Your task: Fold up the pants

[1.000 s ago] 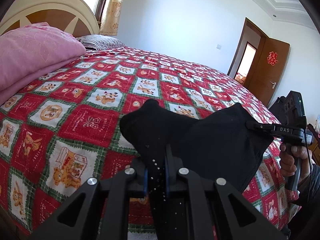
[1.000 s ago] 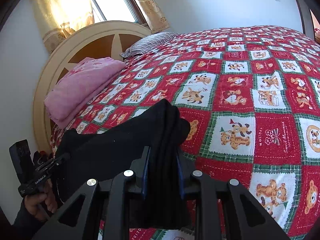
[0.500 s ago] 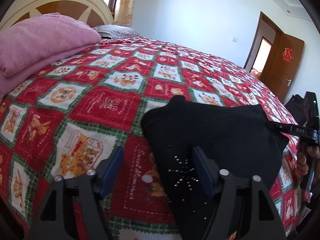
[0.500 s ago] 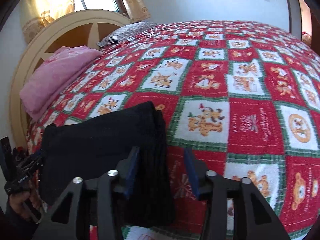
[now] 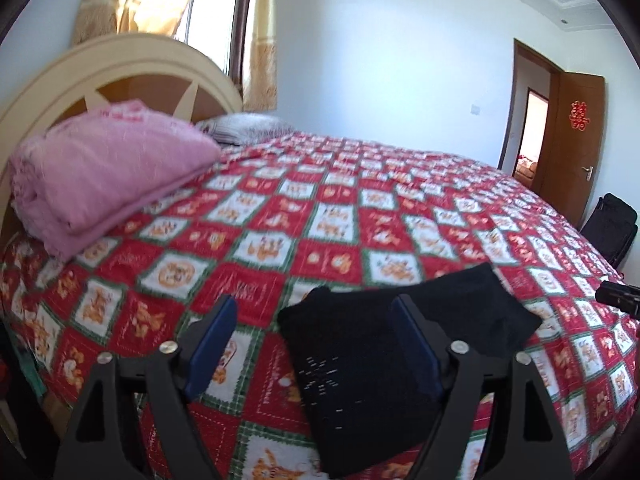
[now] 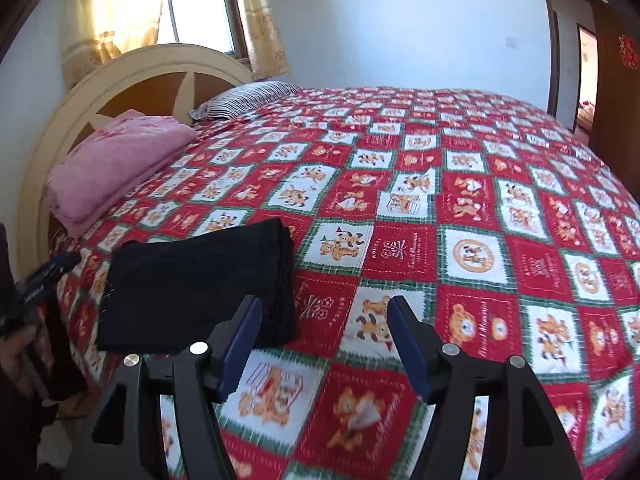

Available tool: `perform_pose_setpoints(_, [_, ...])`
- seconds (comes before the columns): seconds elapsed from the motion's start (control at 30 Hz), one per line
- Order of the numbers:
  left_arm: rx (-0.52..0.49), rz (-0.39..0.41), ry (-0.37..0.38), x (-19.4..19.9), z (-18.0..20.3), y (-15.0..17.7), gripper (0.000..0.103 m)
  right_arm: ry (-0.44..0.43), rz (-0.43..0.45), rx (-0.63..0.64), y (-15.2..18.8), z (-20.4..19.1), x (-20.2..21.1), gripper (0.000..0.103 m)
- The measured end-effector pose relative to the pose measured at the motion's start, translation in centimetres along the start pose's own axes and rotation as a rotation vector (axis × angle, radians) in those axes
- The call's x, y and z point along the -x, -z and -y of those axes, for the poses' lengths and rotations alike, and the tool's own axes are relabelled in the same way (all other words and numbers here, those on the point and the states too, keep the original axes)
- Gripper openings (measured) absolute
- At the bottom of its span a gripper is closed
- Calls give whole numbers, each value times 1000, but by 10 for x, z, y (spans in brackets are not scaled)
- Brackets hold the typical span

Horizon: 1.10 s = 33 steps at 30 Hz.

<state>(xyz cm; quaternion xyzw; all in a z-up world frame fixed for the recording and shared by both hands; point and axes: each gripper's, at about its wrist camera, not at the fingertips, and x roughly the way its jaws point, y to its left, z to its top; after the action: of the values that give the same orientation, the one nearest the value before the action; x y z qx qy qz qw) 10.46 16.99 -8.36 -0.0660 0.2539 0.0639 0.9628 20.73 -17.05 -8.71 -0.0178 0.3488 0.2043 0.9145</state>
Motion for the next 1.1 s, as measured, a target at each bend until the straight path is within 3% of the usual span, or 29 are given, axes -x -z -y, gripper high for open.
perform_pose_setpoints(0.07, [-22,40,7,17,12,-7,94,2,35,27,1,-5,20,68])
perform_pose_setpoints(0.27, [-50,91,15,45,27,-20,98,-9,163,18,0,-6,69,73])
perform_pose_setpoints(0.43, [-69,111,20,57,35,-24,98,31,196,39,-2,-8,83,74])
perform_pose_setpoints(1.1, [-99,127,30,63,48,-24,101,-25,253,117,4,-42,116,74])
